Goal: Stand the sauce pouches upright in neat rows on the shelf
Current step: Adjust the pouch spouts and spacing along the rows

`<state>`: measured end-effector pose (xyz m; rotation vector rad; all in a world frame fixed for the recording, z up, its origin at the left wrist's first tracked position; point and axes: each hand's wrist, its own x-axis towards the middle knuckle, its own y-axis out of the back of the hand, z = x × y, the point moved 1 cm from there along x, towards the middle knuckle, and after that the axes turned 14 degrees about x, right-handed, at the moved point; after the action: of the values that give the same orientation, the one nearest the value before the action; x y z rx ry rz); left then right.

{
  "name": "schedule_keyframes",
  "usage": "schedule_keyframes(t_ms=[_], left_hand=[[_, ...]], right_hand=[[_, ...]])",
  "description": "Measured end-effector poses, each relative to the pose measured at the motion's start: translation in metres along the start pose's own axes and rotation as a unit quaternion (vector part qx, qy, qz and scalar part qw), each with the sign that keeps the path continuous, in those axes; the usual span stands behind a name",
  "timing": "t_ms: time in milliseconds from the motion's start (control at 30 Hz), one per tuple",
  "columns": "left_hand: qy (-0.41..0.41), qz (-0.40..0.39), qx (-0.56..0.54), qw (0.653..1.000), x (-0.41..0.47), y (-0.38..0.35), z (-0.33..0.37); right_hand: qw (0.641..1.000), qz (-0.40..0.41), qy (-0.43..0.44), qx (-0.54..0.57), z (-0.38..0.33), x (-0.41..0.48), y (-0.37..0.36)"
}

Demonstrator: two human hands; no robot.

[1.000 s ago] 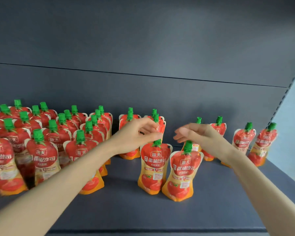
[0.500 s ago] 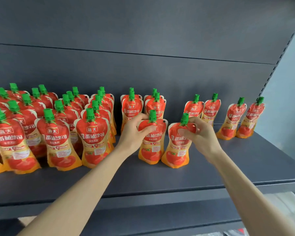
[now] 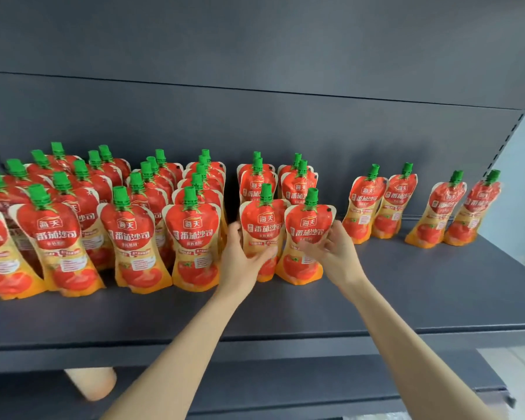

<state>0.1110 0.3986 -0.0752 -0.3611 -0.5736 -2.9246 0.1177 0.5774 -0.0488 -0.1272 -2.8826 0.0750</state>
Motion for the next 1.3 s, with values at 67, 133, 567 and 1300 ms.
schedule_keyframes(t_ms=[67,133,567,1300], left_hand=[[0.019,0.026,0.022,0.999,-0.01,-0.008,-0.009],[0.019,0.067,0.05,0.996,-0.014,-0.012,-0.012],[0.021,0.113,0.113,0.987,0.003,-0.036,-0.02],[0.052,0.147,0.262,0.953,0.031,-0.048,-0.025]], right_hand=[[1.0,-0.001,-0.008,-0.029,0.015,-0.009,0.005],[0.999,0.002,-0.003,-0.052,0.026,-0.012,0.009],[0.994,0.066,0.036,-0.085,0.047,0.009,0.009],[0.994,0.042,-0.017,-0.1,0.062,0.048,0.0]])
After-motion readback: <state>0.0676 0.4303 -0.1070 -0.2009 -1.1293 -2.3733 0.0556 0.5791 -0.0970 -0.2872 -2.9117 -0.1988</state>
